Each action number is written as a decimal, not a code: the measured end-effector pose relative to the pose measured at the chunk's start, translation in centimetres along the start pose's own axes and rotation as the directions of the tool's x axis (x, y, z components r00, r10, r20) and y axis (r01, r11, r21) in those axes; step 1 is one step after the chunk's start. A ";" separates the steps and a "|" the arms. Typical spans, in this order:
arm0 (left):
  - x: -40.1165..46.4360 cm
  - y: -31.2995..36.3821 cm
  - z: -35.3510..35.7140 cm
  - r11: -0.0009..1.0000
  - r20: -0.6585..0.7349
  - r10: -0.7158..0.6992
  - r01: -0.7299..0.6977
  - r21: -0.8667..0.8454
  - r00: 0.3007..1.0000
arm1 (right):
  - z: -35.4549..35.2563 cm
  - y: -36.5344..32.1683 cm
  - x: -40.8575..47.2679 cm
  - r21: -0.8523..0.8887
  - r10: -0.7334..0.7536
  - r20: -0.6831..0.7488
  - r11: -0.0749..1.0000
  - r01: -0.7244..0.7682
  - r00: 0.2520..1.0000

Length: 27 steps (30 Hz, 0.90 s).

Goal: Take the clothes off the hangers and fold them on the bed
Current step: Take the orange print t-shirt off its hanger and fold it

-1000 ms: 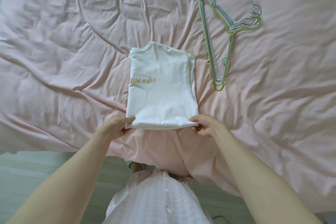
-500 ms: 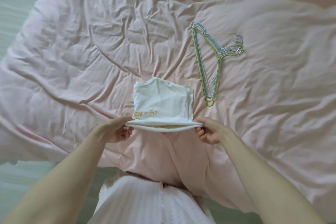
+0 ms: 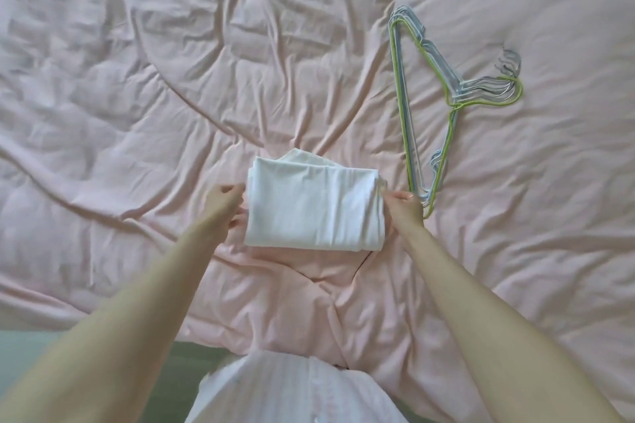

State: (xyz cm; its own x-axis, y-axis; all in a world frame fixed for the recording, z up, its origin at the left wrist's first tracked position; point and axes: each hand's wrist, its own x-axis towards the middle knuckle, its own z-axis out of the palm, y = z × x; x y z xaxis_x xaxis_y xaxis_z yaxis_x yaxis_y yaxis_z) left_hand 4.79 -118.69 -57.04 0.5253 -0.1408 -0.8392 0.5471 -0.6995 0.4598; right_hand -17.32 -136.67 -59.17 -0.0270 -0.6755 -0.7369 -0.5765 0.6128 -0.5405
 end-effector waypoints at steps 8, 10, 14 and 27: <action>1.5 -3.0 2.0 0.979 0.121 0.048 -0.071 0.192 0.992 | 1.0 3.3 1.9 0.028 0.116 0.256 0.991 -0.128 0.960; 1.5 -2.7 2.3 0.983 0.130 0.048 -0.070 0.172 0.990 | 0.9 2.9 1.9 -0.055 0.136 0.280 0.991 -0.126 0.950; 0.3 -2.9 2.1 0.959 0.136 0.125 -0.155 0.236 0.983 | 0.5 3.0 0.4 -0.140 0.158 0.320 0.983 -0.118 0.934; -10.3 -18.7 -5.3 0.996 0.007 0.084 -0.084 -0.016 0.996 | 1.0 7.4 -12.6 -0.380 0.301 0.496 0.919 -0.108 0.815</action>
State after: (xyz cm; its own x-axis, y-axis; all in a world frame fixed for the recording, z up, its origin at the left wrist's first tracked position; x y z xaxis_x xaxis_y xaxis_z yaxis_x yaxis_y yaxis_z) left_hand -7.35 -100.44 -55.43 0.5645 -0.2042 -0.7998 0.5114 -0.6741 0.5330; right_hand -20.37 -123.22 -54.26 0.2093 -0.1622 -0.9643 -0.8370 0.4801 -0.2624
